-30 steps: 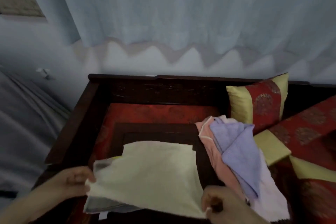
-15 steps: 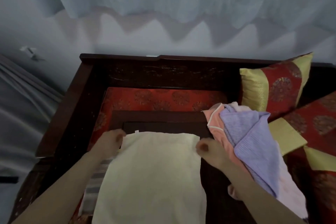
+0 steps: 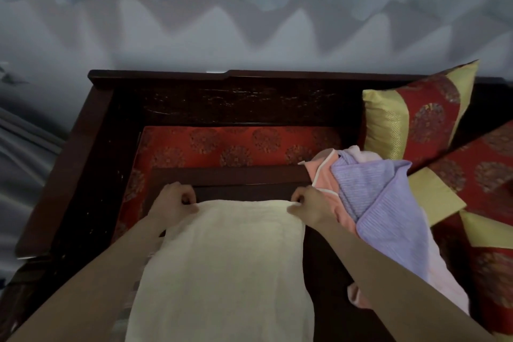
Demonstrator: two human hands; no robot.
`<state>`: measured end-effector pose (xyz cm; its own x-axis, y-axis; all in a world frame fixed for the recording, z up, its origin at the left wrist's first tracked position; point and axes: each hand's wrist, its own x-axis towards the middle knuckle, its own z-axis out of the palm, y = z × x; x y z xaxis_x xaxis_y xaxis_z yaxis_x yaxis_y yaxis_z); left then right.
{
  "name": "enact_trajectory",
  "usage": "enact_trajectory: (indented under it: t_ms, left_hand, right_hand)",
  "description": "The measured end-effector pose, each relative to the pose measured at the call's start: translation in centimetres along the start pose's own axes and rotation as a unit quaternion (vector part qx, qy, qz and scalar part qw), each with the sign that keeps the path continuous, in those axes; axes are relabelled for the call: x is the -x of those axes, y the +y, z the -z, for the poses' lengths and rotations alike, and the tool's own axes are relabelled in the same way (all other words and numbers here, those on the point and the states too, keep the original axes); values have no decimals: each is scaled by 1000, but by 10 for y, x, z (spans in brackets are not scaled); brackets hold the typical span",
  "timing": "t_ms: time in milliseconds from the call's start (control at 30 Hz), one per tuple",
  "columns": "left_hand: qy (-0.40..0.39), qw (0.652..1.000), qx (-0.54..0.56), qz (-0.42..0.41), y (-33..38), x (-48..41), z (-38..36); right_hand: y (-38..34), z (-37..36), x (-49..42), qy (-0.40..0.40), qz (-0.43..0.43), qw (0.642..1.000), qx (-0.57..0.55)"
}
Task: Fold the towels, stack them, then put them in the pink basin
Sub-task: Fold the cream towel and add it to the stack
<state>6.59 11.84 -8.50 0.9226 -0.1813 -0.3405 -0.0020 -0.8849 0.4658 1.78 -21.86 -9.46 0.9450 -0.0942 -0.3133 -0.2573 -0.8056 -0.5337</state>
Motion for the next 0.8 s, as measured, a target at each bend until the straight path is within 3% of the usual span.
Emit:
enact_trajectory:
  t_ms: [67, 167, 233, 333, 400, 467, 533, 633, 700, 800]
  left_hand:
    - [39, 998, 35, -46, 1, 3, 15]
    - [40, 988, 136, -61, 9, 16, 44]
    - [-27, 978, 203, -45, 13, 27, 64]
    - [-200, 944, 263, 8, 13, 42, 82]
    - [-262, 929, 258, 45, 8, 44, 80]
    - [-248, 950, 183, 49, 3, 41, 70]
    - [-224, 970, 89, 27, -3, 34, 55]
    - [-127, 990, 52, 14, -8, 22, 32]
    - [-51, 997, 57, 21, -8, 17, 22]
    - [-45, 999, 1, 8, -7, 10, 16]
  right_hand:
    - [-2, 6, 6, 49, 40, 997, -45]
    - [-1, 16, 22, 23, 87, 983, -161]
    - [6, 22, 33, -47, 80, 957, -274]
    - [20, 26, 47, -183, 11, 884, -431]
    - [29, 23, 51, -221, -14, 885, -410]
    - [34, 16, 50, -173, -1, 948, -269]
    - [36, 7, 47, -96, 28, 987, -126]
    - [27, -4, 45, -24, 34, 997, -68]
    - [23, -10, 43, 10, -10, 997, -73]
    - [20, -16, 40, 43, -50, 996, -52]
